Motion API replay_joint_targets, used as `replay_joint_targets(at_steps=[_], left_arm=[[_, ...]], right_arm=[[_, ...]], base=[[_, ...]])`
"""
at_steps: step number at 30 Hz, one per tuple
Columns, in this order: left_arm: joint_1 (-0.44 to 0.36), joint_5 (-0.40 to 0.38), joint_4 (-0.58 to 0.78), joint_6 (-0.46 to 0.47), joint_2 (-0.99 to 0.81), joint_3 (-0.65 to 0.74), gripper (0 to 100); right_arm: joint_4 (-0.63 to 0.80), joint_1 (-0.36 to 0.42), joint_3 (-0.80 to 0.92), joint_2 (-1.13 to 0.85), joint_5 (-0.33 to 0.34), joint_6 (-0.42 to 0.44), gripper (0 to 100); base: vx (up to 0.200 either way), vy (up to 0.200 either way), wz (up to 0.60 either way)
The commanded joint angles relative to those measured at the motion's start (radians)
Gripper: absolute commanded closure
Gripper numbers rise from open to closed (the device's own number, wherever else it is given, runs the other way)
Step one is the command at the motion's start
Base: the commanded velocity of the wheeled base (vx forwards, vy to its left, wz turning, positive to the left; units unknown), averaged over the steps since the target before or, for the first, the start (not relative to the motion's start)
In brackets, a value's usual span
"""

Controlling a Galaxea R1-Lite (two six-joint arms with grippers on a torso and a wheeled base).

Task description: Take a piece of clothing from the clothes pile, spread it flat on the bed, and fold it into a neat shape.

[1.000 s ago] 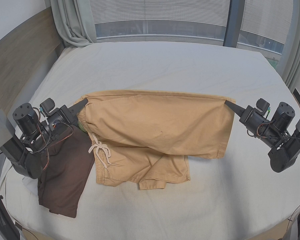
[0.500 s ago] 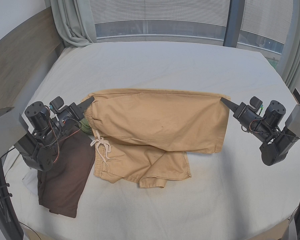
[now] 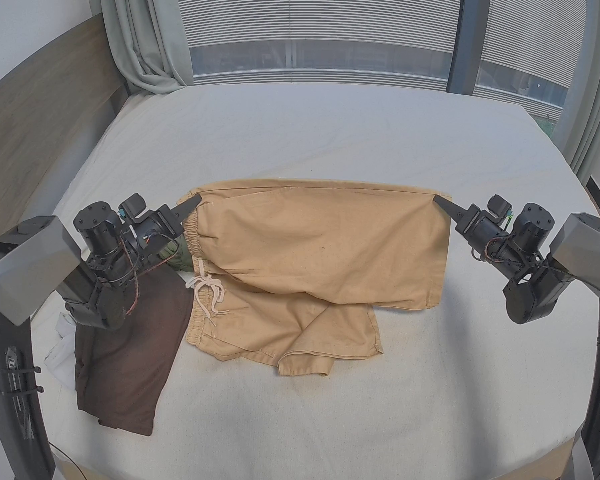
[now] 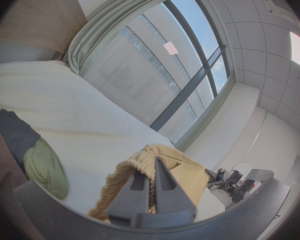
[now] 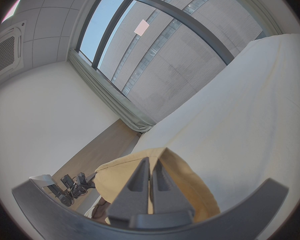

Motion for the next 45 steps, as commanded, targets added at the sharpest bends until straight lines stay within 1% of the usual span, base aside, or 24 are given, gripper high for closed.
replay_joint_targets(at_steps=[1, 11, 17, 24, 25, 26, 30, 33, 36, 39, 40, 41, 44, 45], left_arm=[[-0.004, 0.0, 0.032, -0.003, 0.068, -0.082, 100], [-0.023, 0.021, 0.102, -0.019, 0.154, -0.243, 100], [-0.029, 0.041, 0.139, -0.019, 0.179, -0.306, 100], [-0.029, 0.046, 0.177, -0.029, 0.197, -0.366, 100], [-0.029, 0.044, 0.183, -0.029, 0.197, -0.37, 100], [-0.03, 0.044, 0.193, -0.029, 0.197, -0.376, 0], [-0.03, 0.047, 0.199, -0.031, 0.21, -0.401, 0], [-0.029, 0.061, 0.211, -0.032, 0.21, -0.409, 0], [-0.029, 0.064, 0.217, -0.034, 0.205, -0.392, 0], [-0.029, 0.081, 0.243, -0.032, 0.191, -0.359, 0], [-0.027, 0.081, 0.243, -0.034, 0.19, -0.358, 0], [-0.023, 0.087, 0.268, -0.034, 0.167, -0.336, 0], [-0.01, 0.089, 0.311, -0.032, 0.138, -0.3, 0], [-0.007, 0.089, 0.317, -0.031, 0.133, -0.295, 0]], right_arm=[[0.0, -0.016, -0.064, 0.081, 0.0, 0.001, 100], [0.017, -0.032, -0.161, 0.165, 0.0, 0.004, 100], [0.049, -0.032, -0.219, 0.204, 0.0, 0.004, 100], [0.067, -0.032, -0.293, 0.24, 0.0, 0.006, 100], [0.069, -0.032, -0.294, 0.242, 0.0, 0.006, 0], [0.073, -0.032, -0.299, 0.24, 0.0, 0.006, 0], [0.104, -0.033, -0.322, 0.239, -0.009, 0.006, 0], [0.098, -0.033, -0.293, 0.227, -0.011, 0.002, 0], [0.077, -0.029, -0.207, 0.191, -0.011, -0.005, 0], [0.034, -0.015, -0.083, 0.148, -0.011, -0.031, 0], [0.032, -0.015, -0.077, 0.147, -0.011, -0.033, 0], [-0.002, -0.002, -0.009, 0.124, -0.011, -0.048, 0], [-0.011, 0.021, 0.109, 0.075, -0.011, -0.085, 0], [-0.011, 0.024, 0.123, 0.069, -0.011, -0.09, 0]], base=[[0.0, 0.0, 0.0], [0.0, 0.0, 0.0], [0.0, 0.0, 0.0], [0.0, 0.0, 0.0], [0.0, 0.0, 0.0], [0.0, 0.0, 0.0], [0.0, 0.0, 0.0], [0.0, 0.0, 0.0], [0.0, 0.0, 0.0], [0.0, 0.0, 0.0], [0.0, 0.0, 0.0], [0.0, 0.0, 0.0], [0.0, 0.0, 0.0], [0.0, 0.0, 0.0]])
